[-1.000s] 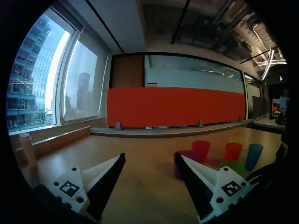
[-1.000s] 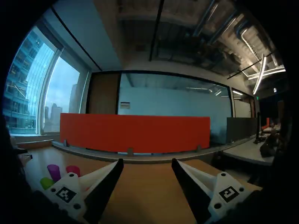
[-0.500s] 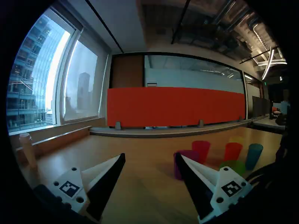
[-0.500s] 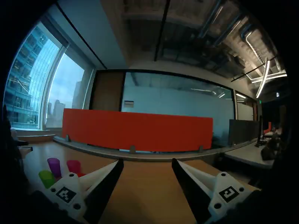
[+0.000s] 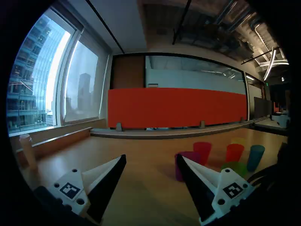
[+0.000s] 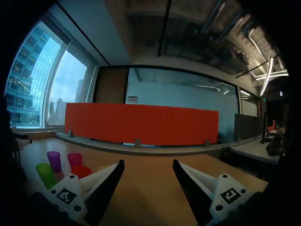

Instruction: Pour water

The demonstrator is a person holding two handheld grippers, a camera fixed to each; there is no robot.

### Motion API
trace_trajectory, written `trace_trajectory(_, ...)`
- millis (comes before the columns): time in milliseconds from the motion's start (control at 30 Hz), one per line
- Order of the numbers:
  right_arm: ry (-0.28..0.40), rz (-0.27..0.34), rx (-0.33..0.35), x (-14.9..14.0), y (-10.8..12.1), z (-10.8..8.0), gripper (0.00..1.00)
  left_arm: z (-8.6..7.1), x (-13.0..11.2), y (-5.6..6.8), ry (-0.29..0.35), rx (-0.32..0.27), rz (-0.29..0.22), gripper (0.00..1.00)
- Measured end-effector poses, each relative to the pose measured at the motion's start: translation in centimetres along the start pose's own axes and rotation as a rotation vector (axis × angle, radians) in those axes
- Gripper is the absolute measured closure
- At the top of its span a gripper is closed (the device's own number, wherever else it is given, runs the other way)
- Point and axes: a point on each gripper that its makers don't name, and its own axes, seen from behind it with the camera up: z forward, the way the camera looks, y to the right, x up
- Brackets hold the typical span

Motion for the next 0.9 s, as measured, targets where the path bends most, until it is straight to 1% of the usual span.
trace_trajectory(200,-0.016,0.012,0.003,-1.9,-0.5,0.7,0.00,0.0,0.0,-0.1,0.000,0.000,0.000,0.01)
trace_trajectory(300,-0.019,0.006,0.000,-2.3,-0.4,1.0,0.00,0.0,0.0,-0.1,0.000,0.000,0.000,0.01)
trace_trajectory(400,-0.019,-0.003,-0.003,-2.6,0.0,1.1,0.00,0.0,0.0,0.0,0.000,0.000,0.000,0.01)
trace_trajectory(767,-0.024,0.014,-0.004,-3.2,1.4,1.1,0.00,0.0,0.1,-0.1,0.000,0.000,0.000,0.01)
trace_trajectory(900,-0.038,0.025,-0.002,-3.8,1.8,1.2,0.00,0.0,0.0,-0.1,0.000,0.000,0.000,0.01)
